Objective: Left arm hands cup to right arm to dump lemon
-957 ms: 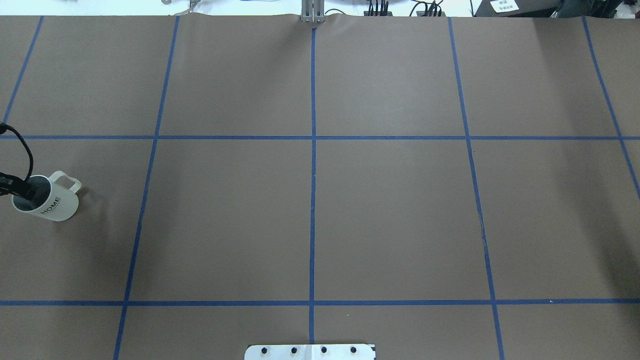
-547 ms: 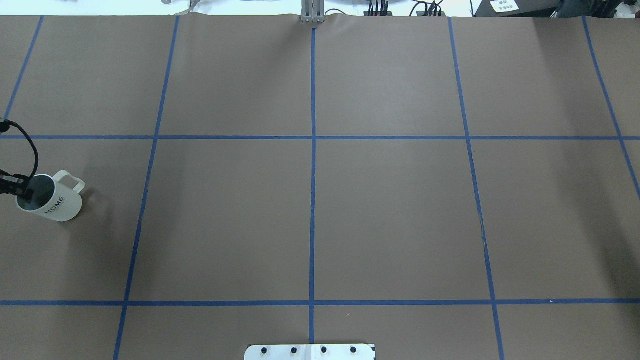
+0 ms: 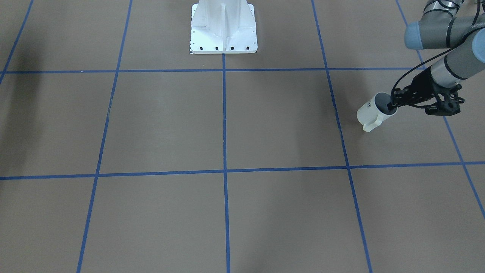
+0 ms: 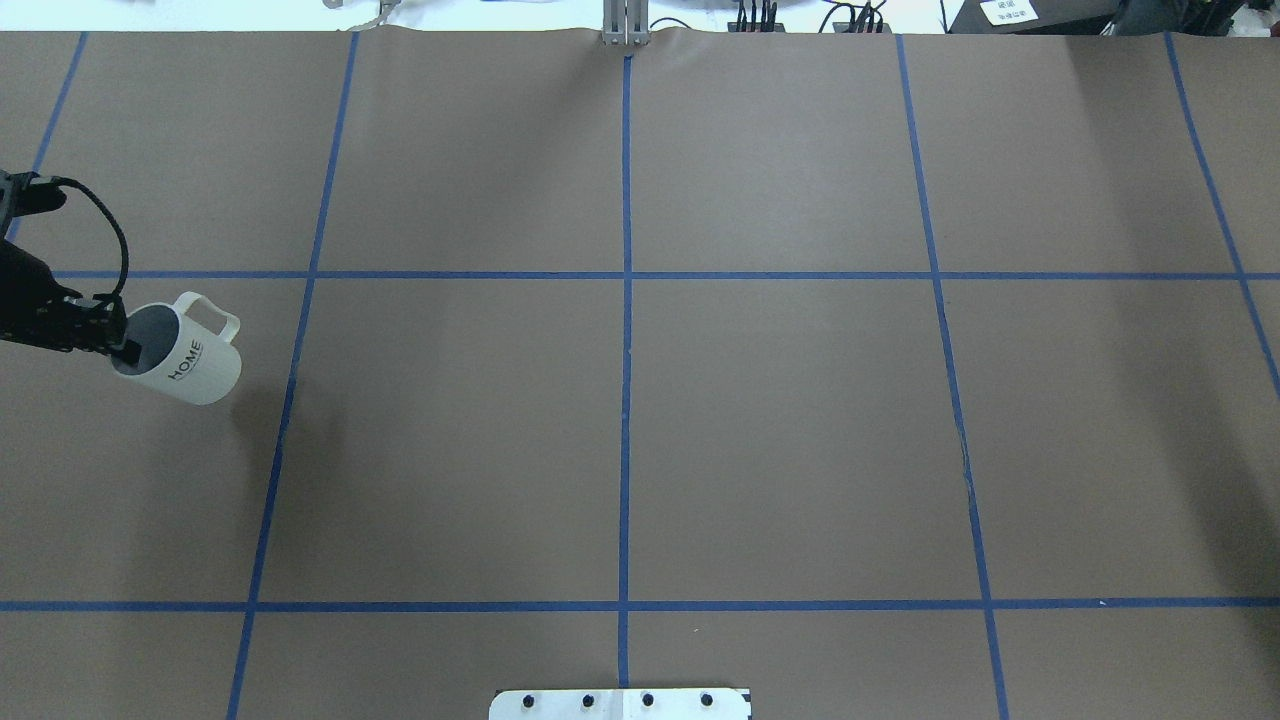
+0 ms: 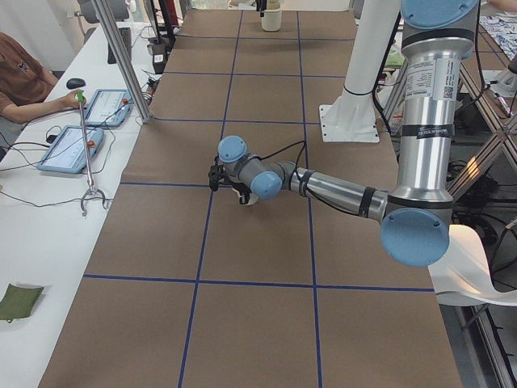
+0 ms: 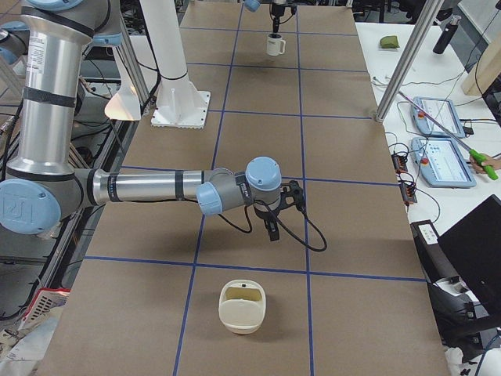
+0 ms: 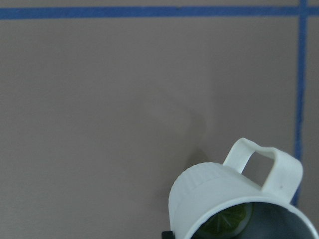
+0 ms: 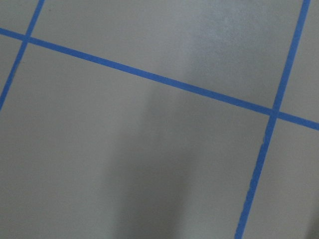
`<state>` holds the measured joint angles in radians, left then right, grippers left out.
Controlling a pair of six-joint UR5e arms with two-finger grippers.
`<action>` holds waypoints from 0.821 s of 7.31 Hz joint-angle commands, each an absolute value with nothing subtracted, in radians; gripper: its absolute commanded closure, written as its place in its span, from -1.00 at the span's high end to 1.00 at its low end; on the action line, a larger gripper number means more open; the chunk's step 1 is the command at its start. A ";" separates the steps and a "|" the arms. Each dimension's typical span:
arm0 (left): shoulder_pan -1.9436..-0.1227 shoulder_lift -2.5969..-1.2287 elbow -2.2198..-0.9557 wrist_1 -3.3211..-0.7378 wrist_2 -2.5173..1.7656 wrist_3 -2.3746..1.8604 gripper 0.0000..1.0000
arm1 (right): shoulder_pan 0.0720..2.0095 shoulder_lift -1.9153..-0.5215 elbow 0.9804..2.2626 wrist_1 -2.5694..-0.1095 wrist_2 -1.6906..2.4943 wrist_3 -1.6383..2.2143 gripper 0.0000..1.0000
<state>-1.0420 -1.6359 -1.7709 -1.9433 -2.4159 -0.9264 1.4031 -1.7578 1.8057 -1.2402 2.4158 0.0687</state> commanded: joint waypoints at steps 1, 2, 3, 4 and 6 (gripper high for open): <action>-1.014 -1.835 -1.757 -1.940 -2.419 -1.321 -1.00 | 1.329 -1.737 1.805 -1.107 2.421 0.212 1.00; -0.946 -1.917 -1.741 -1.940 -2.402 -1.462 -1.00 | 1.248 -1.695 1.804 -1.007 2.402 0.383 1.00; -0.907 -1.996 -1.714 -1.940 -2.361 -1.556 -1.00 | 1.174 -1.660 1.802 -0.924 2.357 0.507 1.00; -0.872 -2.114 -1.651 -1.940 -2.318 -1.663 -1.00 | 1.125 -1.614 1.802 -0.896 2.320 0.646 1.00; -0.832 -2.318 -1.476 -1.918 -2.321 -1.675 -1.00 | 0.998 -1.450 1.809 -0.896 2.222 0.949 1.00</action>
<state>-0.8616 -2.1953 -1.5730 -1.9303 -2.3243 -1.6536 1.0794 -1.5405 1.8038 -0.9039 2.2910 0.7577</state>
